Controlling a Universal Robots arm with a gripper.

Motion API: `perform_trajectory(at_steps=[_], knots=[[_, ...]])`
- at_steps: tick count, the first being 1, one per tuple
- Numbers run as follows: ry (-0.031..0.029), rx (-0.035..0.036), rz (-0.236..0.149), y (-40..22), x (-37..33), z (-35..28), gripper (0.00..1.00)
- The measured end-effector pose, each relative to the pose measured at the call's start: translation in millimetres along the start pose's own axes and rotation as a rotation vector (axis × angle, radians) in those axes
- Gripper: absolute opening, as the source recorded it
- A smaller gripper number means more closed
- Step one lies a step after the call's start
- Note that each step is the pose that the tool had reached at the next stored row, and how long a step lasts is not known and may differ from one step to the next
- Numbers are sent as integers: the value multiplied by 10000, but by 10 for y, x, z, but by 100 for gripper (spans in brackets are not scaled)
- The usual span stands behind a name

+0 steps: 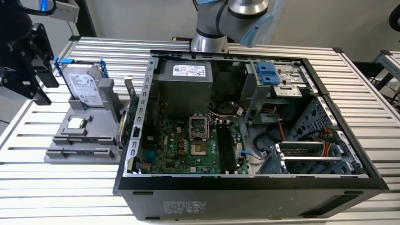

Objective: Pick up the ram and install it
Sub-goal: 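Pick up the ram and move it above insertion slot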

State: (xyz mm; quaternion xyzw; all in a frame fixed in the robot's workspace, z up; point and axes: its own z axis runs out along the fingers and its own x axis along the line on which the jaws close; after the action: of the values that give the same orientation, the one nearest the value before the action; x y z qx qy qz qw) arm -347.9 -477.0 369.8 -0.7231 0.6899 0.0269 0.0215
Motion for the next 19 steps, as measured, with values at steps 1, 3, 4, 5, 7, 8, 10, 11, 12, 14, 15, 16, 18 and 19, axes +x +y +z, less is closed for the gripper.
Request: perform_trajectory(at_steps=[1, 3, 4, 5, 7, 8, 10, 11, 12, 14, 15, 16, 18, 19], knots=[[0, 0, 1, 0, 0, 9, 100], [4, 0, 0, 0, 1, 23, 100], [4, 0, 0, 0, 1, 30, 100], [5, 0, 0, 0, 2, 37, 100], [6, 0, 0, 0, 3, 53, 100], [5, 0, 0, 0, 3, 61, 100], [6, -1, 0, 0, 4, 76, 100], [6, 0, 0, 0, 4, 84, 100], [6, 0, 1, 0, 5, 91, 100], [7, -1, 0, 0, 5, 102, 100], [6, 0, 0, 0, 6, 109, 100], [6, 0, 0, -1, 6, 115, 100], [6, 0, 0, -1, 7, 126, 100], [7, -1, 0, -1, 7, 130, 100]])
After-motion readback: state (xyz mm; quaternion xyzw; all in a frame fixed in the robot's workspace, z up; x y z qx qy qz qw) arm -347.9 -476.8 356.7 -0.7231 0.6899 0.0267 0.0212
